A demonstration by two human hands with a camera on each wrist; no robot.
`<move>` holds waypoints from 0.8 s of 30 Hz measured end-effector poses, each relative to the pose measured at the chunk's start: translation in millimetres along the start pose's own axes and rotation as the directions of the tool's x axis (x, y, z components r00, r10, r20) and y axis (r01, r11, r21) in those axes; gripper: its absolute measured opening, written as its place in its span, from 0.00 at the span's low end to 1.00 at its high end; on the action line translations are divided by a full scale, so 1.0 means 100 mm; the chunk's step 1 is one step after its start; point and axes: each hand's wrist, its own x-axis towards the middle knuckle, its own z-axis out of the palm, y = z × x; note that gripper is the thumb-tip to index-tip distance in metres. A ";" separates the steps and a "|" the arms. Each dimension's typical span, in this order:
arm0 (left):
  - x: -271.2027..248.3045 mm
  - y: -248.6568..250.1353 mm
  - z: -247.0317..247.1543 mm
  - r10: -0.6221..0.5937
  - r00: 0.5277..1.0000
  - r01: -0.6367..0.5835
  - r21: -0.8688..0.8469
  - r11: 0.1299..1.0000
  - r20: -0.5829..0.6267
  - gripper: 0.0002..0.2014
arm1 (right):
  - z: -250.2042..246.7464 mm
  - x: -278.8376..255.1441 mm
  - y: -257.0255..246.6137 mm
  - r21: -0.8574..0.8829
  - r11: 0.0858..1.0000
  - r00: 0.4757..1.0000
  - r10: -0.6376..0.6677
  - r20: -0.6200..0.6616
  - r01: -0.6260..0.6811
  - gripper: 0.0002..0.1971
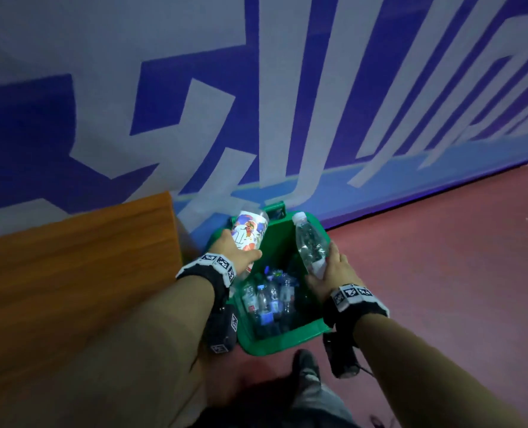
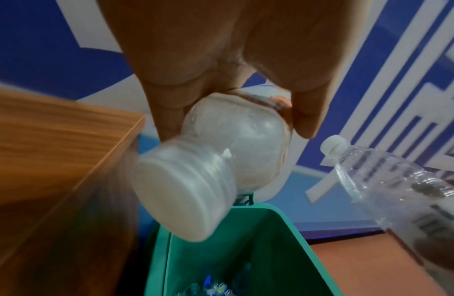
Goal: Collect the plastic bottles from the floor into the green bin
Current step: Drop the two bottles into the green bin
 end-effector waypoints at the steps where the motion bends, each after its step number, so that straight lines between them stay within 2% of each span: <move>1: 0.04 0.07 0.05 -0.027 1.000 0.027 0.002 1.000 0.000 0.33 | 0.00 0.11 0.03 -0.003 1.000 0.999 -0.029 0.023 0.029 0.49; 6: 0.11 0.37 0.31 -0.143 0.990 0.143 -0.011 0.990 0.007 0.30 | -0.10 0.62 0.15 -0.064 0.982 0.975 -0.169 0.145 0.180 0.49; 10: 0.14 0.51 0.48 -0.198 0.980 0.198 -0.004 0.980 -0.027 0.30 | -0.13 0.84 0.19 -0.001 0.972 0.959 -0.231 0.165 0.234 0.54; 13: 0.16 0.61 0.51 -0.215 0.975 0.217 0.025 0.976 -0.051 0.32 | -0.12 0.96 0.28 -0.071 0.944 0.938 -0.310 0.159 0.324 0.56; 17: 0.20 0.73 0.47 -0.222 0.972 0.224 0.017 0.974 -0.077 0.30 | -0.15 1.03 0.38 -0.089 0.950 0.950 -0.288 0.122 0.299 0.50; 20: 0.18 0.78 0.43 -0.217 0.972 0.219 0.006 0.976 -0.092 0.30 | -0.20 1.07 0.40 -0.079 0.955 0.956 -0.277 0.098 0.285 0.49; 24: 0.09 0.80 0.41 -0.218 0.971 0.218 -0.015 0.976 -0.101 0.31 | -0.24 1.03 0.34 -0.097 0.940 0.941 -0.315 0.122 0.327 0.49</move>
